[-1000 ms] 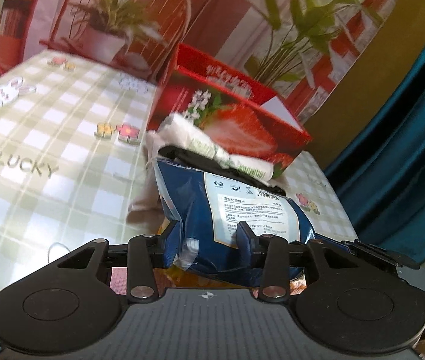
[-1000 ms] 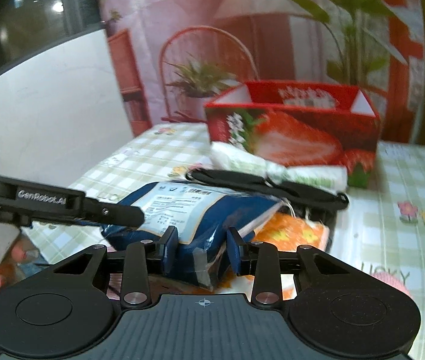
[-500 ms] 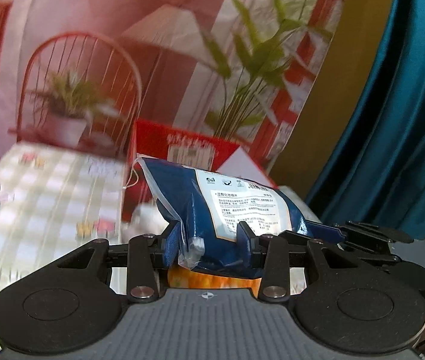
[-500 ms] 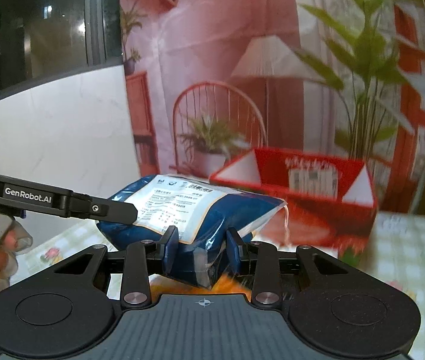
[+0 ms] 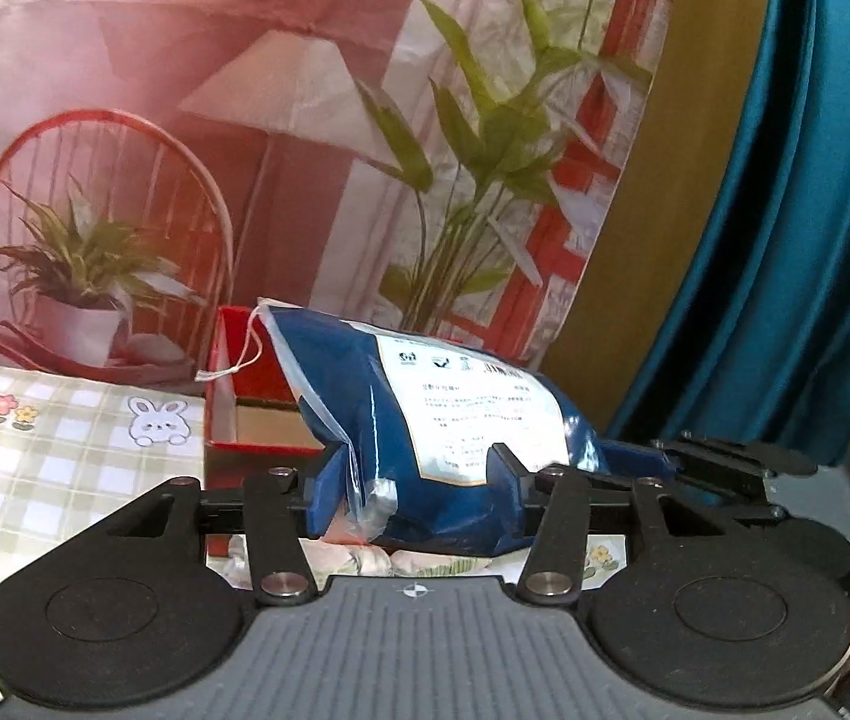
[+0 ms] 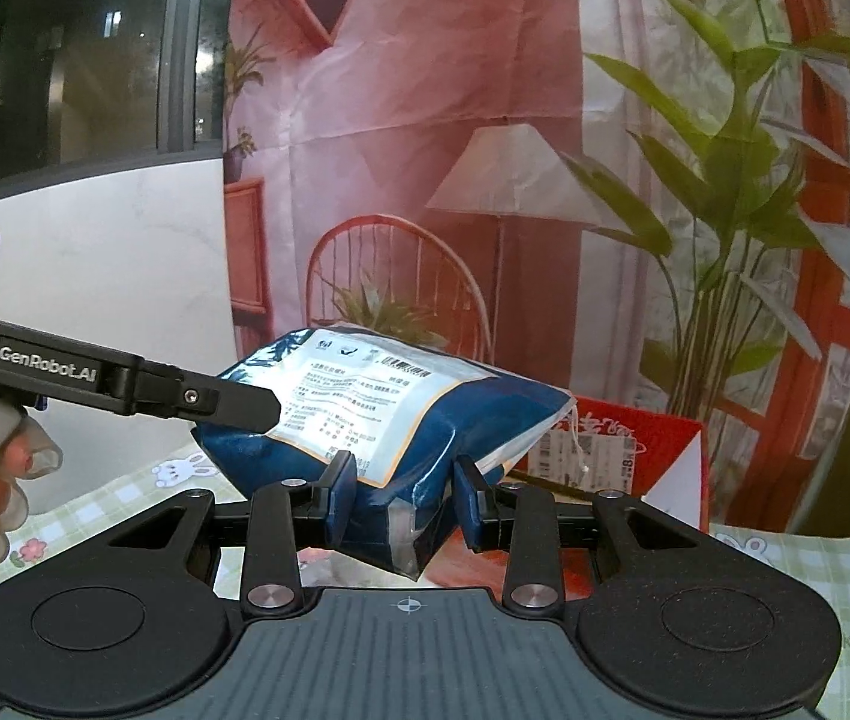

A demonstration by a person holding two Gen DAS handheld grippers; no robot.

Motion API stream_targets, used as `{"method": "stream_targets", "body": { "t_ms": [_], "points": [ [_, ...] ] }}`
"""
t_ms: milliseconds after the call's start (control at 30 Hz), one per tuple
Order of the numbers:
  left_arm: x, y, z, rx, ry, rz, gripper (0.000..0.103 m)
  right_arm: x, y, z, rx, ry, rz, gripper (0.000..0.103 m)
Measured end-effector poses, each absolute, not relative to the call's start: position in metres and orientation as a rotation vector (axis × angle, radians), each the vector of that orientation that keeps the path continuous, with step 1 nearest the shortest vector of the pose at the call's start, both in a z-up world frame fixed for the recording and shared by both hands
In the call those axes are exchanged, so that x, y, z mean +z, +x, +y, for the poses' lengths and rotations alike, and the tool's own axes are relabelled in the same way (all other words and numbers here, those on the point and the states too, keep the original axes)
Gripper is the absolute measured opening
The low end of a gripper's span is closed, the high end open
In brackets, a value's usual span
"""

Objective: Organize soft objects
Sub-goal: 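Lift the blue bag with the right tool toward the red box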

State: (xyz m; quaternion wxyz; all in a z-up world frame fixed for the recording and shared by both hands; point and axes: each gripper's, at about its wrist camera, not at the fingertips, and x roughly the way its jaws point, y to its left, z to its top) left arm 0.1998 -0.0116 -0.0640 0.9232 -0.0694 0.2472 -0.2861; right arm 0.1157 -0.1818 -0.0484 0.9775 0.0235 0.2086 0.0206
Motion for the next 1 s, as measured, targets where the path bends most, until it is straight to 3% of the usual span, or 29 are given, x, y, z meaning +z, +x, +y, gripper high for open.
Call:
{"method": "stream_targets", "body": {
  "t_ms": [1000],
  "points": [
    [-0.095, 0.343, -0.054, -0.536, -0.085, 0.587, 0.052, -0.121, 0.248, -0.265, -0.049, 0.137, 0.533, 0.032]
  ]
}}
